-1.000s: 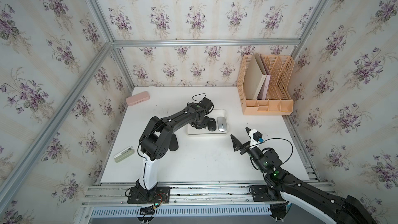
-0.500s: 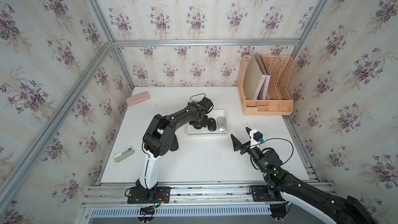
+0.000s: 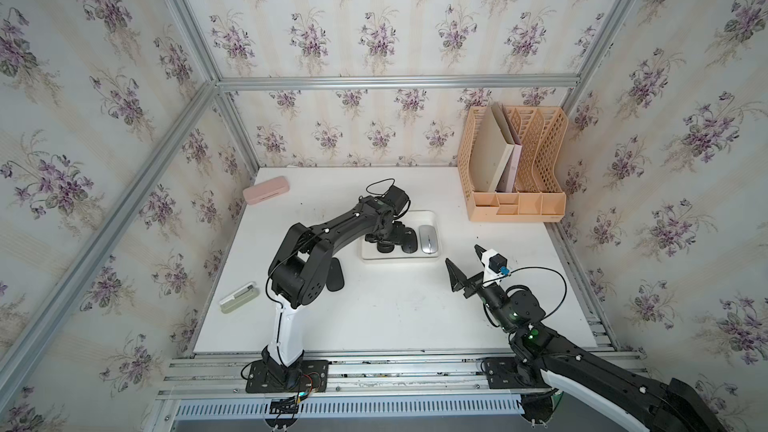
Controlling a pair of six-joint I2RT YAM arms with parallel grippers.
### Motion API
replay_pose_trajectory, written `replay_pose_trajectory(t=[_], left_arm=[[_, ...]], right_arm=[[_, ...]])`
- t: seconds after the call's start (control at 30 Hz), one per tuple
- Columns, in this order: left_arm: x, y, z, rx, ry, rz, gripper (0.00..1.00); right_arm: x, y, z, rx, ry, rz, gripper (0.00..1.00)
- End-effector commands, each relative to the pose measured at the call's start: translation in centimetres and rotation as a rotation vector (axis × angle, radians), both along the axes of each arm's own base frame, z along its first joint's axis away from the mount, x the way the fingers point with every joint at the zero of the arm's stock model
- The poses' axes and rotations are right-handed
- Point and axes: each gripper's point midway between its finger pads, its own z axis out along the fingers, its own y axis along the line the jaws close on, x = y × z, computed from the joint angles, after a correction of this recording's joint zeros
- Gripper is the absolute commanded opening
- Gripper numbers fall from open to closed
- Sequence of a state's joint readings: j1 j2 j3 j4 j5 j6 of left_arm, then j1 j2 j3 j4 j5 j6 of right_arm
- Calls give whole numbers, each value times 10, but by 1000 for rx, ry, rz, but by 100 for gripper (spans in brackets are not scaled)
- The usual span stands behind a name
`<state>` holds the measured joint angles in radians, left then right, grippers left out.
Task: Put the mouse in the storage box
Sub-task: Place the mouse in the storage box, then pick up the mouse from the center of the board.
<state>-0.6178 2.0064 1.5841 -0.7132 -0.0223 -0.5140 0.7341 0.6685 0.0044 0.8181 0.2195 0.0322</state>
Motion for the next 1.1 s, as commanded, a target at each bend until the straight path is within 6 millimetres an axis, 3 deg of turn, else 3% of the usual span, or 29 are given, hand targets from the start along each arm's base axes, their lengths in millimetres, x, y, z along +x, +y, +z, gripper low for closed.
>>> replay_pose_trajectory(t=[0.0, 0.1, 0.17, 0.23, 0.37, 0.53, 0.67, 0.77, 1.07], left_arm=[[3, -2, 41, -39, -80, -29, 79], [0, 11, 84, -39, -199, -41, 80], [-5, 34, 108, 4, -292, -19, 80], [-12, 65, 118, 84, -374, 29, 82], [-37, 133, 100, 159, -375, 171, 83], [-77, 185, 73, 170, -315, 290, 84], [-100, 197, 45, 152, -266, 314, 90], [-105, 193, 27, 143, -217, 293, 92], [-95, 179, -13, 145, -109, 260, 99]], right_arm=[[0, -3, 1, 7, -11, -13, 100], [2, -1, -1, 1, -2, -14, 100], [1, 3, -2, -6, 4, 8, 100], [-1, 8, -3, -11, 6, 40, 100], [-5, 17, -3, -10, 6, 94, 100], [-4, 22, -6, -19, 21, 111, 100], [-4, 27, -8, -19, 32, 135, 100], [-4, 29, -8, -21, 37, 145, 100], [-4, 27, -7, -21, 32, 135, 100]])
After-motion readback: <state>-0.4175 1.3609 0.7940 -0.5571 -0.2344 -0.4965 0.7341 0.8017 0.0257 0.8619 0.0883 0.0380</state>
